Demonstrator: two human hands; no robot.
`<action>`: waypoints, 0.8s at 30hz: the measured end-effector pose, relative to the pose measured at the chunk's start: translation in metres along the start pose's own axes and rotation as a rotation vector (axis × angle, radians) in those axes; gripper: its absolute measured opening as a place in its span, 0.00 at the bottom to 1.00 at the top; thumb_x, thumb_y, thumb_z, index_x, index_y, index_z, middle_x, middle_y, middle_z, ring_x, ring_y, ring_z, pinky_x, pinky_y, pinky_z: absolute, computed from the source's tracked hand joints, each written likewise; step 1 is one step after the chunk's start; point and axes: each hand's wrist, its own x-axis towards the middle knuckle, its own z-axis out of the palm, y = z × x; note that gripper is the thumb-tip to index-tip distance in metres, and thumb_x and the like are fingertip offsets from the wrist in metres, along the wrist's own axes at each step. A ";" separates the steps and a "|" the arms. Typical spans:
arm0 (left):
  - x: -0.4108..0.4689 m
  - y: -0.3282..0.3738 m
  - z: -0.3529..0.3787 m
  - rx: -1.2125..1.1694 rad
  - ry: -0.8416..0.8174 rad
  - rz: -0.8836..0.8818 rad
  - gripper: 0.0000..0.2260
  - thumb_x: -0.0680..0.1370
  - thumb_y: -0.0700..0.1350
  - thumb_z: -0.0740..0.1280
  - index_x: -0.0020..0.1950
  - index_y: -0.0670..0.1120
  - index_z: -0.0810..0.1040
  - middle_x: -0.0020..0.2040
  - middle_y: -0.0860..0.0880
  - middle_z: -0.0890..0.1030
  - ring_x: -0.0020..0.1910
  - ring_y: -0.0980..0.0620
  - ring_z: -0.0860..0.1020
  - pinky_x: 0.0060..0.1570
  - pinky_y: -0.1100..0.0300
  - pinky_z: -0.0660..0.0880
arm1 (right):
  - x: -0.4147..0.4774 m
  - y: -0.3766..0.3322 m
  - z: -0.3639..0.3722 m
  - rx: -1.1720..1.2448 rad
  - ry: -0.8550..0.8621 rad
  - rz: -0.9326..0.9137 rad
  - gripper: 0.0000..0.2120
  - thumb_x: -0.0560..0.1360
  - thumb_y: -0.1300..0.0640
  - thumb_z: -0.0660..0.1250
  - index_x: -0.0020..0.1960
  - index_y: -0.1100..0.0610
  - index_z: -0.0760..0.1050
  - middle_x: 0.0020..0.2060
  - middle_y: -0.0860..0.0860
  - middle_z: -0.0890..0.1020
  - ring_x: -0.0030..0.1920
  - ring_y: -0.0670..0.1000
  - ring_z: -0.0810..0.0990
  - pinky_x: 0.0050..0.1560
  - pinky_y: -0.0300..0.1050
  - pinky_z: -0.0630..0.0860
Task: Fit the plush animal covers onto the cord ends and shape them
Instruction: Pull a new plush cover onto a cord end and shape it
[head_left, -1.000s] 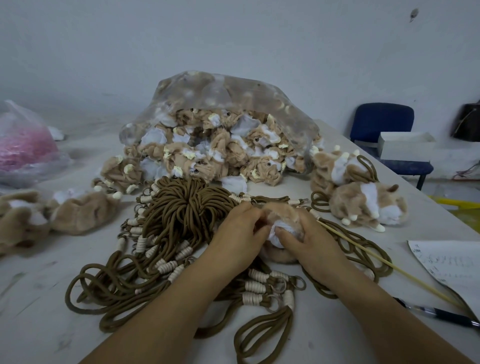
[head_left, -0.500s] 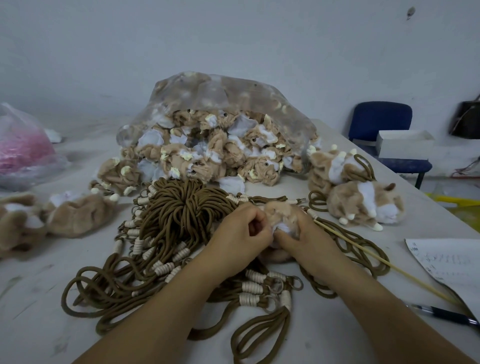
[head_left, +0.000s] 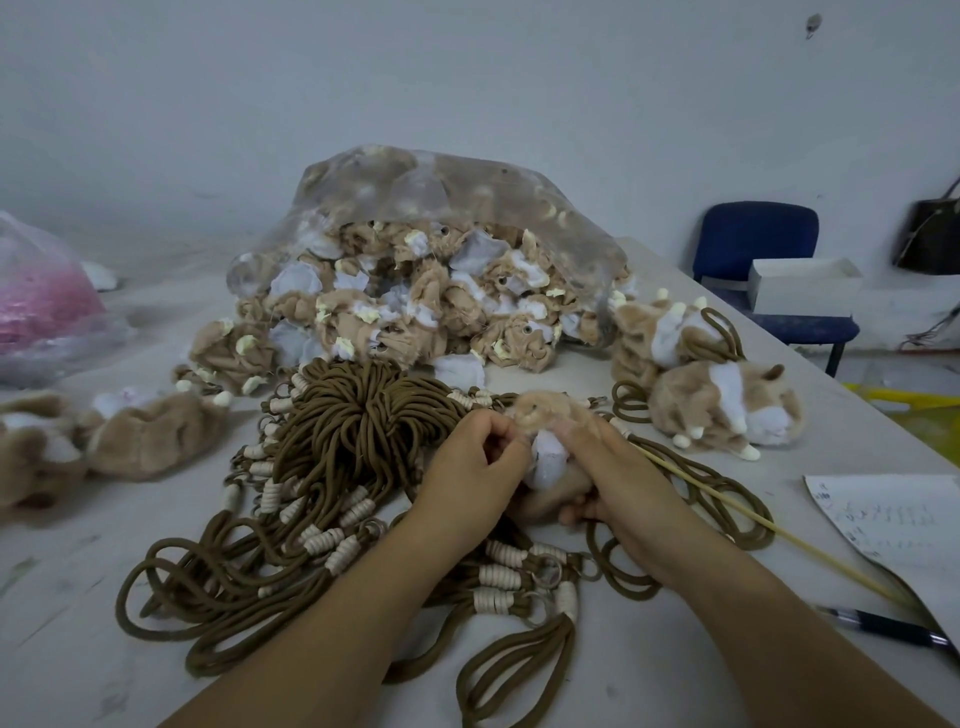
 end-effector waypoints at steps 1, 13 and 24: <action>0.000 0.000 0.000 -0.015 -0.002 -0.005 0.03 0.77 0.48 0.66 0.43 0.51 0.75 0.37 0.52 0.79 0.35 0.58 0.74 0.37 0.62 0.72 | -0.001 0.000 0.001 -0.012 -0.012 -0.016 0.15 0.75 0.42 0.66 0.58 0.48 0.76 0.45 0.54 0.84 0.40 0.54 0.83 0.34 0.44 0.77; -0.004 0.004 0.000 0.203 -0.109 0.299 0.10 0.77 0.42 0.67 0.40 0.53 0.71 0.41 0.55 0.72 0.39 0.59 0.71 0.38 0.69 0.68 | 0.000 0.002 0.002 -0.333 0.083 -0.117 0.08 0.76 0.52 0.65 0.49 0.38 0.74 0.39 0.49 0.84 0.28 0.44 0.79 0.25 0.39 0.74; 0.000 -0.004 -0.002 0.113 -0.201 0.232 0.10 0.76 0.48 0.71 0.46 0.57 0.70 0.53 0.55 0.73 0.51 0.61 0.72 0.49 0.72 0.70 | 0.003 0.002 -0.003 -0.271 0.198 -0.041 0.05 0.75 0.51 0.64 0.49 0.42 0.74 0.41 0.48 0.82 0.31 0.43 0.81 0.24 0.39 0.73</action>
